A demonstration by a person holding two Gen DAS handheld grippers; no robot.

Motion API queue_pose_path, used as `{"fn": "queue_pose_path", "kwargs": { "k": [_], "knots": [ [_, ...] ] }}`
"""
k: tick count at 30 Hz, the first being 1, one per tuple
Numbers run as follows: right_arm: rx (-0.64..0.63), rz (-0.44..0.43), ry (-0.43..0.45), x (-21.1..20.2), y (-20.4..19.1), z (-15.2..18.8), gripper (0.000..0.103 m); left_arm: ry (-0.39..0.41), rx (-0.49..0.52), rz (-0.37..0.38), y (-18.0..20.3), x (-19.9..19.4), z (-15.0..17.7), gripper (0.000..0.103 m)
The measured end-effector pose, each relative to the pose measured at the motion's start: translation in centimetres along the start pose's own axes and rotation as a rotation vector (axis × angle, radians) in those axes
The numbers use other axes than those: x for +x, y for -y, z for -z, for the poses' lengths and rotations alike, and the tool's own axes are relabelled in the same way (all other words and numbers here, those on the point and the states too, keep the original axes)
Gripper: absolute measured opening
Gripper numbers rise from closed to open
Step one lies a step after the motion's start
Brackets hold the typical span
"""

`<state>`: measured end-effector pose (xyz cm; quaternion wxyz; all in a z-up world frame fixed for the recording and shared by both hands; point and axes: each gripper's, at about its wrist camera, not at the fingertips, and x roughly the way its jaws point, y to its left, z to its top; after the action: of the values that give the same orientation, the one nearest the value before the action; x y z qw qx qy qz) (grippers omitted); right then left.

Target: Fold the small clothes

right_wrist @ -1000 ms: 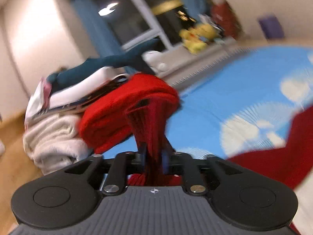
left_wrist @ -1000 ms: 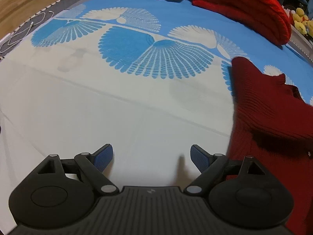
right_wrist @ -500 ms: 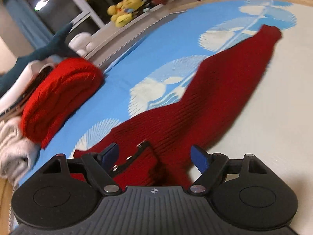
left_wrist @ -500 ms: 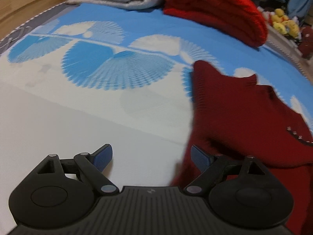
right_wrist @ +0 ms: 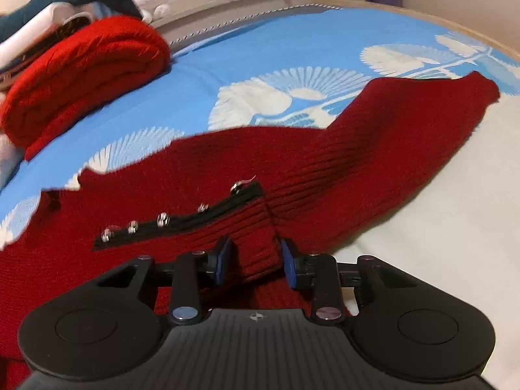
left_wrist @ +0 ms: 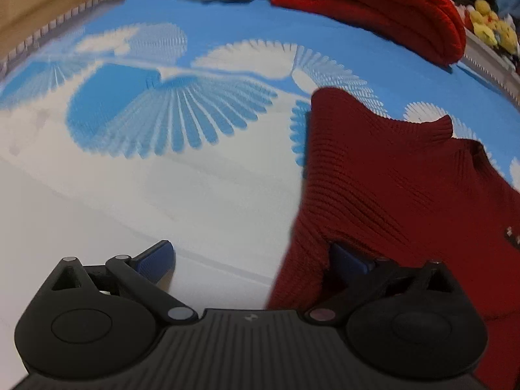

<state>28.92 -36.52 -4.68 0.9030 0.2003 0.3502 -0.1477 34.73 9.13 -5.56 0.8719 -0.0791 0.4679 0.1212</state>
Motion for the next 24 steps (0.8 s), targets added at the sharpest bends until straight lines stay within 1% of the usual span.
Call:
{"fn": "queue_pose_path", "kwargs": {
  "k": [1, 2, 4, 6, 8, 9, 12, 14, 16, 19, 21, 23, 24],
  "knots": [
    [0.038, -0.009, 0.004, 0.0, 0.6, -0.5, 0.041, 0.012, 0.012, -0.011, -0.3, -0.1, 0.0, 0.103],
    [0.087, -0.026, 0.017, -0.5, 1.4, -1.2, 0.044, 0.017, 0.003, -0.016, -0.7, -0.3, -0.1, 0.103],
    [0.192, -0.037, 0.074, -1.3, 3.7, -2.7, 0.067, -0.004, -0.034, -0.008, -1.9, -0.7, -0.3, 0.103],
    [0.307, -0.021, 0.150, -2.6, 6.9, -4.0, 0.075, -0.040, -0.044, -0.007, -2.9, -1.0, -0.6, 0.103],
    [0.437, -0.027, 0.203, -3.5, 11.1, -5.0, 0.075, -0.046, -0.068, -0.014, -3.8, -1.7, -0.5, 0.103],
    [0.506, -0.031, 0.229, -3.9, 13.1, -5.2, 0.075, -0.055, -0.087, -0.004, -4.3, -1.9, -0.4, 0.103],
    [0.757, -0.036, 0.308, -4.6, 19.7, -4.8, 0.077, -0.085, -0.119, 0.050, -4.9, -2.3, -0.2, 0.103],
    [0.850, -0.049, 0.324, -4.3, 22.7, -4.3, 0.077, -0.091, -0.113, 0.064, -4.8, -2.5, -0.1, 0.103],
    [0.880, -0.082, 0.327, -3.3, 24.7, -4.2, 0.077, -0.091, -0.108, 0.068, -4.6, -2.5, 0.0, 0.103],
    [0.868, -0.119, 0.338, -1.7, 25.7, -4.3, 0.077, -0.095, -0.110, 0.071, -4.2, -2.3, 0.1, 0.103],
    [0.830, -0.143, 0.307, 0.1, 25.4, -4.8, 0.077, -0.102, -0.109, 0.070, -3.8, -1.9, 0.1, 0.103],
    [0.781, -0.140, 0.264, 1.7, 24.9, -5.3, 0.078, -0.110, -0.108, 0.062, -3.3, -1.5, 0.2, 0.103],
    [0.724, -0.131, 0.289, 2.1, 24.4, -5.5, 0.080, -0.115, -0.113, 0.061, -3.1, -1.3, 0.2, 0.103]
  ]
}}
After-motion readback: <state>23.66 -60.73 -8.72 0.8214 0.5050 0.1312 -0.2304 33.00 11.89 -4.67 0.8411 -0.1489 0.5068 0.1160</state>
